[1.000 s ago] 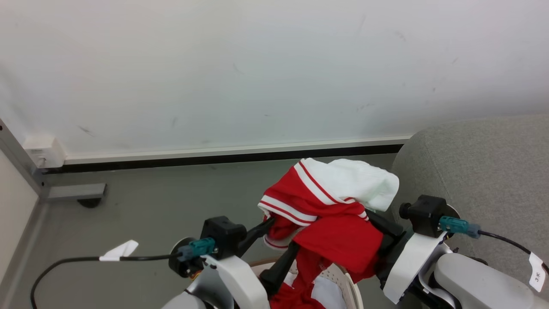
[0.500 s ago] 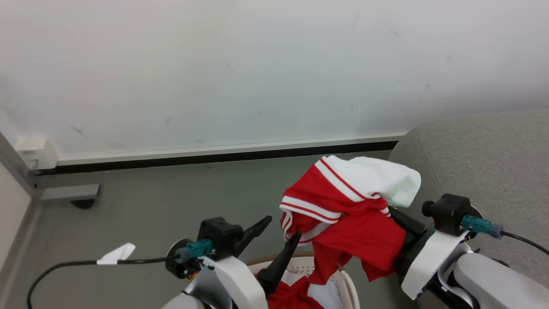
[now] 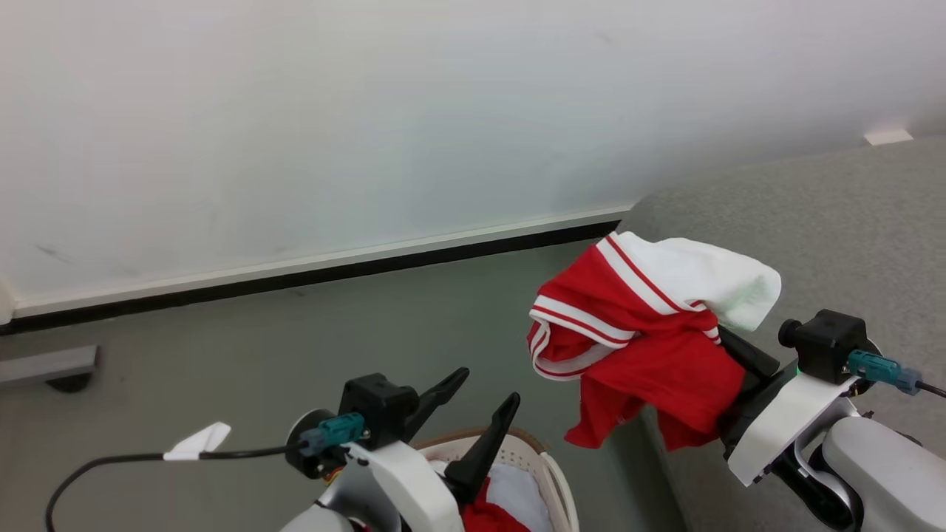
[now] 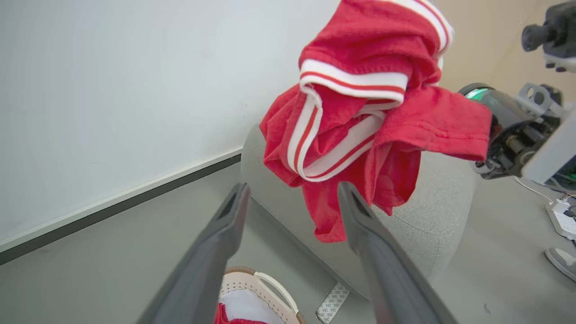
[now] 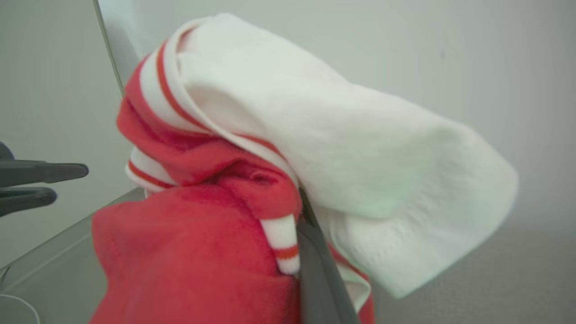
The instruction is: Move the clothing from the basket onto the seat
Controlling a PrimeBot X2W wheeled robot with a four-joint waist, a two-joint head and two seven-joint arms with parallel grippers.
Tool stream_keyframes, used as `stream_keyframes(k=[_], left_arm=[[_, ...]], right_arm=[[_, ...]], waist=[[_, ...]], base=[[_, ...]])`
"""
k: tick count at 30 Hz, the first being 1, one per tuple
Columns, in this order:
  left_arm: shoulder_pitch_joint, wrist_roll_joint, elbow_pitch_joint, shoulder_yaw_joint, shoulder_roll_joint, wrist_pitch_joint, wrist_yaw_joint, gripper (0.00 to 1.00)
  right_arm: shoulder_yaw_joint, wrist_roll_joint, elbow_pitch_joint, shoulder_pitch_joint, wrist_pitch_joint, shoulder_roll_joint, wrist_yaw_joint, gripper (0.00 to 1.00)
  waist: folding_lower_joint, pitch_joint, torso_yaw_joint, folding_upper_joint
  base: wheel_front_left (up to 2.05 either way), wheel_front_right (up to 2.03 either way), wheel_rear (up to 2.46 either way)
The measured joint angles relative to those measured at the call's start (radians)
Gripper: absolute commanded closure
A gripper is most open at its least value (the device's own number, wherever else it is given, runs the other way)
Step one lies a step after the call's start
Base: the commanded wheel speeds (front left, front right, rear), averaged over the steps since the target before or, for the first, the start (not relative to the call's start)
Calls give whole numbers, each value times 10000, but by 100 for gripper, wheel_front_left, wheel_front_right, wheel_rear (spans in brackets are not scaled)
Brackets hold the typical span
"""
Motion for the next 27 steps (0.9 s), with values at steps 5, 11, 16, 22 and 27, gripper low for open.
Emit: stream_keyframes(k=[5, 11, 16, 22, 27], left_arm=[[-12, 0, 4, -31, -19, -82, 25, 0], [-54, 29, -12, -111, -73, -159, 25, 0], [-104, 102, -52, -173, -102, -165, 31, 0], [-525, 286, -337, -286, -84, 50, -2, 0], [-1338, 527, -759, -343, -13, 412, -155, 0]], right_arm=[[-337, -90, 77, 54, 0, -33, 0, 100], [-951, -105, 159, 283, -2, -192, 0, 100], [-1388, -130, 213, 531, -2, -215, 0, 100], [-2752, 63, 426, 602, -2, 119, 0, 100], [-4556, -161, 1110, 241, 0, 495, 0, 100]], waist=[[0, 56, -691, 0], [0, 149, -1520, 0], [0, 361, -1957, 0], [0, 1037, -2069, 0], [0, 2058, -1978, 0]], base=[[0, 0, 0], [0, 0, 0], [0, 0, 0], [0, 0, 0], [0, 0, 0]])
